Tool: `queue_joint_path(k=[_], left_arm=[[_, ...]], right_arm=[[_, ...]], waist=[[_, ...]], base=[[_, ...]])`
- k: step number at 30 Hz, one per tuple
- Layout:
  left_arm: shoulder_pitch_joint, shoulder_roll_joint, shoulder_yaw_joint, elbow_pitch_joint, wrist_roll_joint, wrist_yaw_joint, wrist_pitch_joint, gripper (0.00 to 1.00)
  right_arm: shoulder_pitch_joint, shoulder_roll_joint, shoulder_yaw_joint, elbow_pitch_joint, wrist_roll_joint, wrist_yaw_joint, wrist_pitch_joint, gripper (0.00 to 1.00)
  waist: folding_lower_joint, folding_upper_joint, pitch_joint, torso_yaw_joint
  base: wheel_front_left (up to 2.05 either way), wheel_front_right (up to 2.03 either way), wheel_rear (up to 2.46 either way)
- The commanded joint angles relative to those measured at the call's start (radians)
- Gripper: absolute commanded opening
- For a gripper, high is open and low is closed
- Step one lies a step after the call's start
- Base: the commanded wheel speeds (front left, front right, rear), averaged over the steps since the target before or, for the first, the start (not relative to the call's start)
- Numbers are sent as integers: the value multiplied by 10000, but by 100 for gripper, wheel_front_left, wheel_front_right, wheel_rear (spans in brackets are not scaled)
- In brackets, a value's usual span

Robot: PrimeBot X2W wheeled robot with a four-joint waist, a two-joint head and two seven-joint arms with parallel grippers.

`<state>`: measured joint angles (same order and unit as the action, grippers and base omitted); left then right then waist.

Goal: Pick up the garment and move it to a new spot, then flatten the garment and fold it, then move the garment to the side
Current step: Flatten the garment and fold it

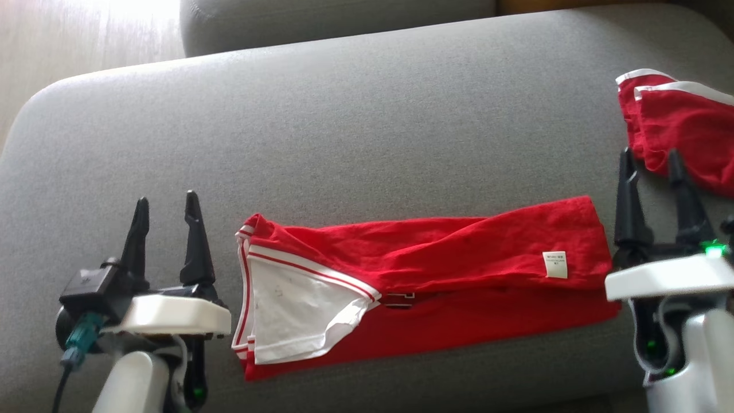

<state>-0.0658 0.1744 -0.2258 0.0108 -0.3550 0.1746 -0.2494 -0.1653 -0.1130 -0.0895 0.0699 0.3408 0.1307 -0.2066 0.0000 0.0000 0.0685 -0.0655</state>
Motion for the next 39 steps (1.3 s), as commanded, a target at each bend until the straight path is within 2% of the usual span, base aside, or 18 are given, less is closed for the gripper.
queue_joint_path(k=[1, 11, 21, 31, 39], left_arm=[[-189, -217, 621, -261, -51, 13, -113, 100], [574, -1078, 1422, -269, 990, -669, -122, 100], [699, -1234, 1533, -405, 1224, -971, -123, 100], [421, -1240, 1143, -127, 1311, -1118, -123, 100], [175, -1241, 1002, 16, 1463, -1201, -124, 100]], right_arm=[[29, 102, 238, -359, -124, 0, -212, 100], [586, 422, 171, -23, -417, 0, -457, 100], [578, 510, 219, 328, -576, 0, -484, 100], [142, 619, -467, 2369, -679, 0, 565, 100], [-712, 626, -1111, 4154, -469, 0, 489, 100]], waist=[[0, 0, -13, -43], [0, 0, 11, -99], [0, 0, 159, -77], [0, 0, 769, -5], [0, 0, 1171, 32]], base=[[0, 0, 0], [0, 0, 0], [0, 0, 0], [0, 0, 0], [0, 0, 0]])
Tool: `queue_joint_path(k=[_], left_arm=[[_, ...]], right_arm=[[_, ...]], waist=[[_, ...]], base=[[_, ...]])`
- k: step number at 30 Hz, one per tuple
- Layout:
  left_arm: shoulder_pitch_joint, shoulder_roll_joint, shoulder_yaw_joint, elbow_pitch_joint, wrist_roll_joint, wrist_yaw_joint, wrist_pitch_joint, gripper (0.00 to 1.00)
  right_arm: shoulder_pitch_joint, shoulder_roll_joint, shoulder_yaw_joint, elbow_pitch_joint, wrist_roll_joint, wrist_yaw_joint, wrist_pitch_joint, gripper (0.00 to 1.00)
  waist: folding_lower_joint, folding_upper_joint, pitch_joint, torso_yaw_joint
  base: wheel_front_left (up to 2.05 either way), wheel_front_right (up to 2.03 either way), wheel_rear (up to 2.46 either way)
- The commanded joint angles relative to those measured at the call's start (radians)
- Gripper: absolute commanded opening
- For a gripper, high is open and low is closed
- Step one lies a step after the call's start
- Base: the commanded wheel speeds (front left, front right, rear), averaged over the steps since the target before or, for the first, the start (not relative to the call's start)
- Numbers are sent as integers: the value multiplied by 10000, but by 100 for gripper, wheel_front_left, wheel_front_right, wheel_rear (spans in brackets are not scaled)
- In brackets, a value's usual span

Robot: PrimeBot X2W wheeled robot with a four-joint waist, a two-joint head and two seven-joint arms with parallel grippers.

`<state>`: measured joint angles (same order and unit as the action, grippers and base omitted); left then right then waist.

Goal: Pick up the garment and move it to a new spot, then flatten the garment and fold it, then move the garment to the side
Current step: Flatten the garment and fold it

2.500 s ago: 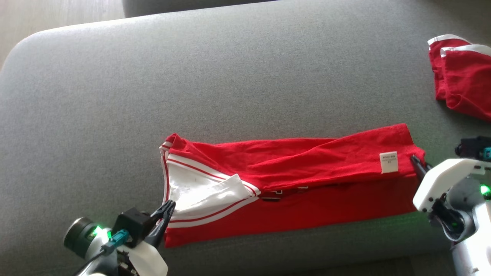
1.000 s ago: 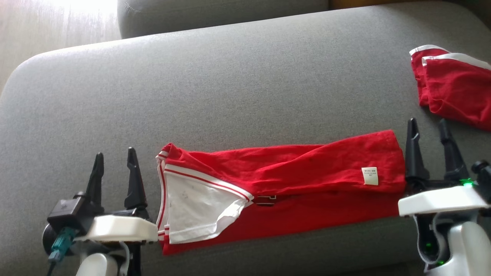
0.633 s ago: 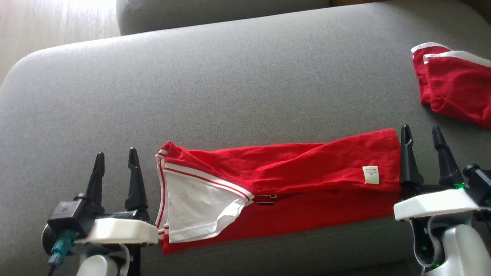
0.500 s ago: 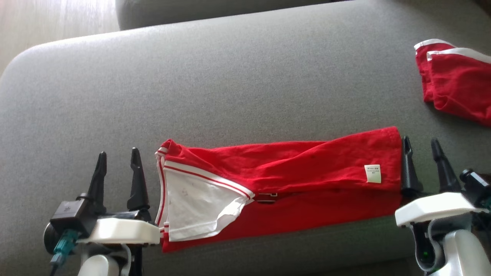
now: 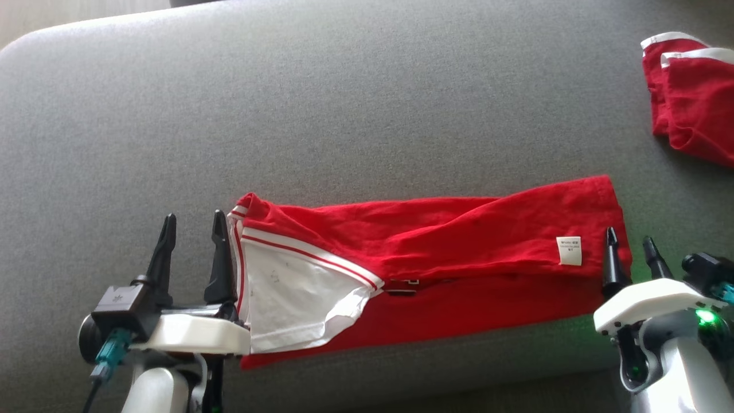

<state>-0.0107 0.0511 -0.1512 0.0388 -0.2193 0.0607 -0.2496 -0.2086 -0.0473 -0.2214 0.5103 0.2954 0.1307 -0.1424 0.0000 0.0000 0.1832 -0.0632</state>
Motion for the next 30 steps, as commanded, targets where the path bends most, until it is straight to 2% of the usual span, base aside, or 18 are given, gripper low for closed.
queue_joint_path(k=[1, 7, 14, 23, 24, 26, 30], left_arm=[[-397, -8, 241, -259, 118, -67, -122, 100], [-457, -8, 274, -237, 199, -100, -122, 100], [-459, -8, 329, -210, 258, -122, -122, 100], [-517, -8, 317, -164, 284, -131, -122, 100], [-525, -8, 320, -168, 281, -123, -122, 100], [-544, -8, 332, -179, 280, -114, -122, 100], [-556, -8, 376, -198, 294, -114, -122, 100]], right_arm=[[-378, -32, 162, -44, -16, 0, -199, 100], [-885, -31, -50, 1023, -304, 0, -450, 100], [-1310, -31, 194, 2041, -543, 0, -365, 100], [-1495, -30, 557, 2642, -486, 0, -214, 100], [-1516, -30, 565, 2692, -490, 0, -212, 87], [-1560, -30, 560, 2776, -525, 0, -215, 37], [-1654, -30, 422, 2868, -690, 0, -249, 3]], waist=[[0, 0, 48, 14], [0, 0, 138, -1], [0, 0, 136, -9], [0, 0, 118, 0], [0, 0, 118, 2], [0, 0, 120, 9], [0, 0, 146, 17]], base=[[0, 0, 0], [0, 0, 0], [0, 0, 0], [0, 0, 0], [0, 0, 0], [0, 0, 0], [0, 0, 0]])
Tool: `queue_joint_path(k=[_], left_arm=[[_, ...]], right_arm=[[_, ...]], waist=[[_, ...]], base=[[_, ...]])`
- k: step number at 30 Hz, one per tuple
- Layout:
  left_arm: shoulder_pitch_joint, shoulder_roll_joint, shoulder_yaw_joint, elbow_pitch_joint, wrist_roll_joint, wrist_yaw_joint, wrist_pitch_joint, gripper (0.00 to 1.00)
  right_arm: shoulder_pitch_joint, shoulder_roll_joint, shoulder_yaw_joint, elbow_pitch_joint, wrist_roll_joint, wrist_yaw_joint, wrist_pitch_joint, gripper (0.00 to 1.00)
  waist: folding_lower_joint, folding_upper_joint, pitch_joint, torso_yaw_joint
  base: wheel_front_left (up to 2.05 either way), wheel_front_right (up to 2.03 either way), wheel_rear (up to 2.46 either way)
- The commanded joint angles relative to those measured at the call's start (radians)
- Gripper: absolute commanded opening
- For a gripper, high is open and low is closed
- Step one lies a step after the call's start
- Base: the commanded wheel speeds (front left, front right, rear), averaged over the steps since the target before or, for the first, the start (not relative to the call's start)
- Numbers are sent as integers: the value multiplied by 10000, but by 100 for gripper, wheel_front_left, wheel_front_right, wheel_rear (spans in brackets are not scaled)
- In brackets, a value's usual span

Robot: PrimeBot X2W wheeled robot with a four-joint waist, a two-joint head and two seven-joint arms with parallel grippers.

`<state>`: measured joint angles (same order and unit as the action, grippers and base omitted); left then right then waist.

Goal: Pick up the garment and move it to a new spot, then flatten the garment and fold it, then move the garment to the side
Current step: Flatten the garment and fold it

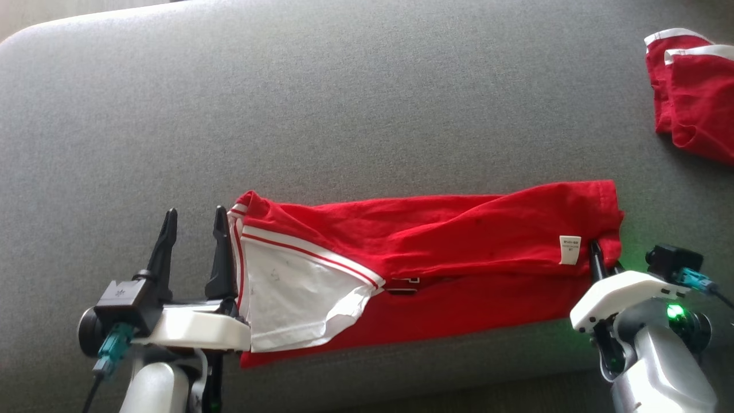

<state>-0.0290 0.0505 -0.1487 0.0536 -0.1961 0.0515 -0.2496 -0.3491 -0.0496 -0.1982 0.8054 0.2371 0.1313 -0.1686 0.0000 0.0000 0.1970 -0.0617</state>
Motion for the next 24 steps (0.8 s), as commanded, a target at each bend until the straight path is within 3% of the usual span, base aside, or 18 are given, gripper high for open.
queue_joint_path(k=[1, 10, 24], left_arm=[[-373, -3, 364, -347, 68, -28, -122, 100], [-341, -3, 411, -303, 77, -36, -122, 100], [-137, -3, 329, -317, -119, 71, -122, 100]], right_arm=[[-274, -7, 154, -63, -148, -6, 5, 0], [-431, -7, -68, -148, -185, -6, -306, 0], [-750, -612, -2473, -997, -1909, -6, 145, 0]], waist=[[0, 0, 16, 6], [0, 0, -76, 41], [0, 0, -519, 71]], base=[[0, 0, 0], [0, 0, 0], [0, 0, 0]])
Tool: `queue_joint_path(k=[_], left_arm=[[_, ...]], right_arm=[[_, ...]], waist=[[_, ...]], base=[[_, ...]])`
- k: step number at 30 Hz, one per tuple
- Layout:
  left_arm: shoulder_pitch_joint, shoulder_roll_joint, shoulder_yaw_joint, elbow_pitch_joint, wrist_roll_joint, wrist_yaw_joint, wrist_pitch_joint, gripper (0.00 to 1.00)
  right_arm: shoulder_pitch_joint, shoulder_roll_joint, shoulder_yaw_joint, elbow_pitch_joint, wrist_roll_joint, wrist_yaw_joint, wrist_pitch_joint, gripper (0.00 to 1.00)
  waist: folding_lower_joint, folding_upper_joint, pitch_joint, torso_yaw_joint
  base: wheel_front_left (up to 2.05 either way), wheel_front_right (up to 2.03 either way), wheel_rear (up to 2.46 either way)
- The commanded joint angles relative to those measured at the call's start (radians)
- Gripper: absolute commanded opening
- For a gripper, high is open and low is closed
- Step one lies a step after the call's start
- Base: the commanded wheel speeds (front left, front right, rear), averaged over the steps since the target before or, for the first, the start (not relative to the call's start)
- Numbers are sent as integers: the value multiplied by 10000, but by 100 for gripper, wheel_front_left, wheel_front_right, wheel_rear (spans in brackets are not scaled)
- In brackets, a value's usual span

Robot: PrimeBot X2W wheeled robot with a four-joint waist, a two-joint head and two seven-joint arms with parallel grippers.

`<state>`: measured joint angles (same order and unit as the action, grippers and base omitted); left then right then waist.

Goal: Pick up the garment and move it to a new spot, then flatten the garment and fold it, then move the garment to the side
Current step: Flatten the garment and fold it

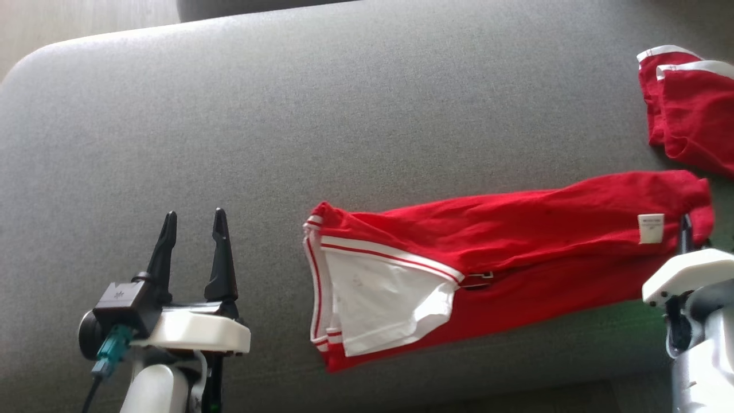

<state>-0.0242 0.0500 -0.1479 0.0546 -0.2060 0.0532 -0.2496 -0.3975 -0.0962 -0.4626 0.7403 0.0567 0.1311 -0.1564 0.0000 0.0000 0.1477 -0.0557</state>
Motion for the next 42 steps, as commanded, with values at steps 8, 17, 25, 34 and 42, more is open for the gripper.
queue_joint_path(k=[8, 17, 25, 34, 42], left_arm=[[-82, 3, 260, -289, -171, 146, -122, 100], [149, 3, 343, -289, -322, 225, -122, 100], [227, 3, 320, -295, -398, 227, -122, 100], [313, 3, 296, -282, -520, 252, -122, 100], [210, 3, 146, -270, -598, 306, -122, 100]], right_arm=[[-132, 293, 429, -992, -163, -4, 793, 0], [555, 453, 2765, -2627, 2221, -4, 2289, 0], [1470, 457, 5210, -4554, 5102, -4, 3394, 0], [1632, 458, 7101, -4790, 7244, -4, 3305, 0], [1044, 459, 8887, -4182, 8623, -4, 2460, 0]], waist=[[0, 0, -367, 34], [0, 0, -886, -14], [0, 0, -1099, 100], [0, 0, -1156, 509], [0, 0, -935, 1084]], base=[[0, 0, 0], [0, 0, 0], [0, 0, 0], [0, 0, 0], [0, 0, 0]])
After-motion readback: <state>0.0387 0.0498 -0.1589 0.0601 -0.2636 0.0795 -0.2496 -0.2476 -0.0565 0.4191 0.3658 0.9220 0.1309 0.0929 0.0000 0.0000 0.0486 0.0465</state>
